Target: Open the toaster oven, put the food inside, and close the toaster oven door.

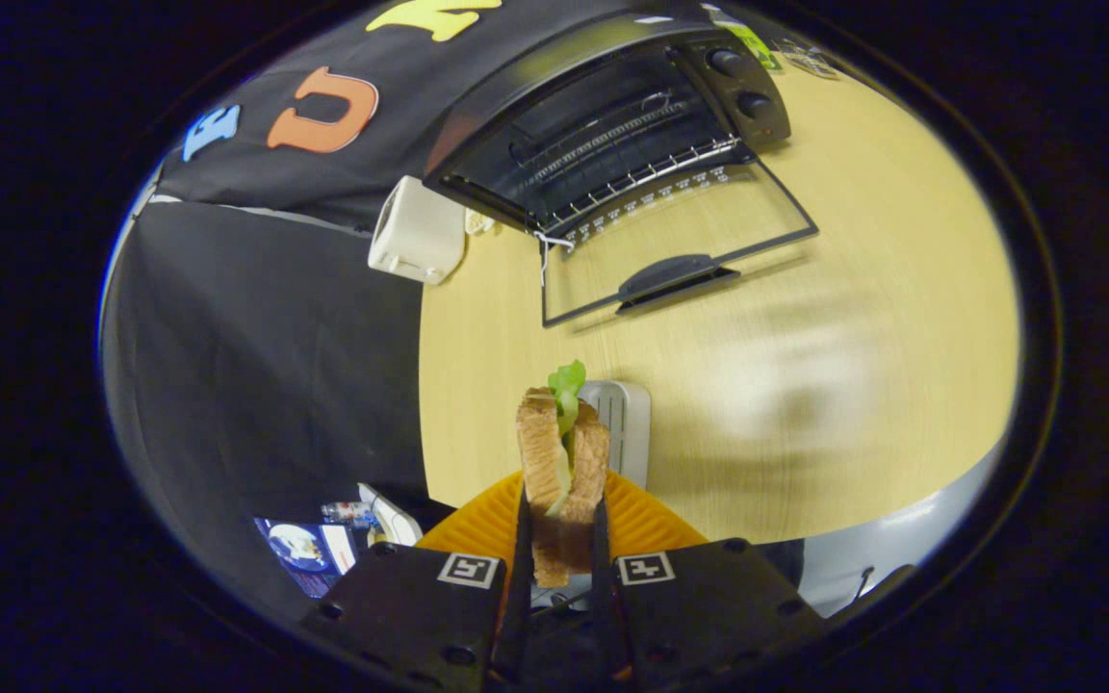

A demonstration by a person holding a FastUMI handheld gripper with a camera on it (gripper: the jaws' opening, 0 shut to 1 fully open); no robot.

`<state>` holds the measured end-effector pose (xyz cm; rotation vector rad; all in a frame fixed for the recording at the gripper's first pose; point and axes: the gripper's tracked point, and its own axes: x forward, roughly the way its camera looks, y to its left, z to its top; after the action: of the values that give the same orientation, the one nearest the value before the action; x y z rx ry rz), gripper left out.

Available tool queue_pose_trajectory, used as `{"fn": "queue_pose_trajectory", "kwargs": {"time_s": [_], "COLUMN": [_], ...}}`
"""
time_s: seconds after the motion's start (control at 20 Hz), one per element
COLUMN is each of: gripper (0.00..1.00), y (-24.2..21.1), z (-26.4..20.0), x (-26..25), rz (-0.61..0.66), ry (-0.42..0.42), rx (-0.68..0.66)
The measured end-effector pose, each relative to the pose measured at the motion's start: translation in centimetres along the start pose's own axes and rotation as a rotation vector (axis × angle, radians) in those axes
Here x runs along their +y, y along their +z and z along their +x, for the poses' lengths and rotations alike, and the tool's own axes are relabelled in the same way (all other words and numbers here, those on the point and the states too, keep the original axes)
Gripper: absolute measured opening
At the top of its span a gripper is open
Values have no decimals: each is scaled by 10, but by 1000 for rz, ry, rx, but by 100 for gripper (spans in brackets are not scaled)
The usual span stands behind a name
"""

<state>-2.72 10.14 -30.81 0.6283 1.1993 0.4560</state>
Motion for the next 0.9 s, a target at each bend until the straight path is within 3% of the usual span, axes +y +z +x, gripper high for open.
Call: {"fn": "queue_pose_trajectory", "kwargs": {"time_s": [0.3,0.45,0.6,0.9], "gripper": [31,31,31,31], "y": [86,126,162,214], "z": [-29,-16,5,43], "x": [21,14,6,-9], "rz": [91,201,354,436], "ry": [118,147,245,387], "rx": [-292,-387,-462,-637]}}
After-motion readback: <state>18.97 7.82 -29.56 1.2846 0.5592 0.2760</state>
